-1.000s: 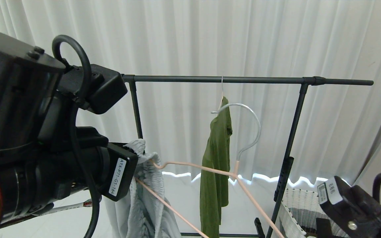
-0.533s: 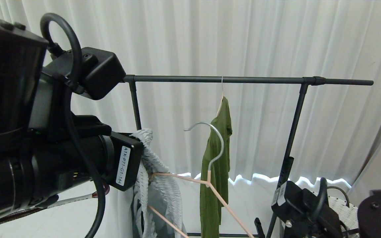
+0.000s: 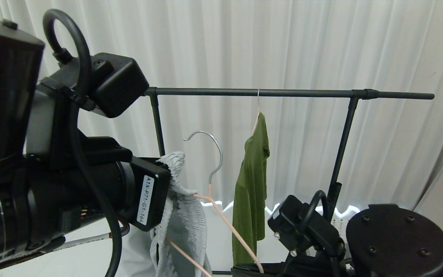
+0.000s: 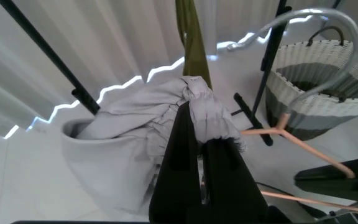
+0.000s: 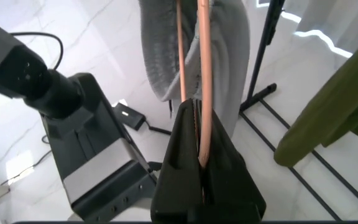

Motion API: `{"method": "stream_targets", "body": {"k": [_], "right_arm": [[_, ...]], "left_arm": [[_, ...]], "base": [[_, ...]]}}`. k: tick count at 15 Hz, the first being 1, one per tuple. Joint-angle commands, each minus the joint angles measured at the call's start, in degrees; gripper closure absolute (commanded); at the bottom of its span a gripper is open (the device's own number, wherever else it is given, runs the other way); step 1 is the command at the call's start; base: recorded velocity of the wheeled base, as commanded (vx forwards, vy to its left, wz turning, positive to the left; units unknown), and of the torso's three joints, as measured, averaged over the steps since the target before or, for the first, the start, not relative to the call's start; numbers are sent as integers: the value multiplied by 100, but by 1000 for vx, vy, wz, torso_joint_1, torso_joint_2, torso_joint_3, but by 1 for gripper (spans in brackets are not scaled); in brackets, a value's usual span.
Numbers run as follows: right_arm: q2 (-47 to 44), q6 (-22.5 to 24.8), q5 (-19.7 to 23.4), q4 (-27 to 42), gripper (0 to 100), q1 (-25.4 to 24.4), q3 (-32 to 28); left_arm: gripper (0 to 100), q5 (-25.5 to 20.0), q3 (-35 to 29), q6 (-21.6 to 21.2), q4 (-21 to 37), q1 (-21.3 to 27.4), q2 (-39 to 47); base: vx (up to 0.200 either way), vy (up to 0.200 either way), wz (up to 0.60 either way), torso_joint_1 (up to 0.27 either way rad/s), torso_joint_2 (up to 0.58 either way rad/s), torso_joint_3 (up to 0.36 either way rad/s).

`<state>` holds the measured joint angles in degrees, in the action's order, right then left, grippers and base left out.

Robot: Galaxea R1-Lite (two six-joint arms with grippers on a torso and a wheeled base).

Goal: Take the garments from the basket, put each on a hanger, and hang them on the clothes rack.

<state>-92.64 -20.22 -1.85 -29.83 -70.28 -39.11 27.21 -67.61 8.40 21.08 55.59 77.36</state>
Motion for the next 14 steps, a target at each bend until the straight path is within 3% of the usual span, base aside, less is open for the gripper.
{"method": "stream_targets", "body": {"k": [1,3,9,14], "right_arm": [[-246,1,1,-5,100,-12,-115],[-352,-87,-17,-14,100,-30,-150],[-325,-280,-114,12,100,-12,-106],[448,-351,-140,988,100,32,395]], "left_arm": [[100,4,-24,4,-34,13,16],[100,4,-42,-23,-341,13,42],[100,4,37,-31,-341,13,-63],[100,-111,2,-102,-350,-39,-178]], "base": [[0,0,0,0,0,0],[0,0,0,0,0,0],[0,0,0,0,0,0],[0,0,0,0,0,0]]}}
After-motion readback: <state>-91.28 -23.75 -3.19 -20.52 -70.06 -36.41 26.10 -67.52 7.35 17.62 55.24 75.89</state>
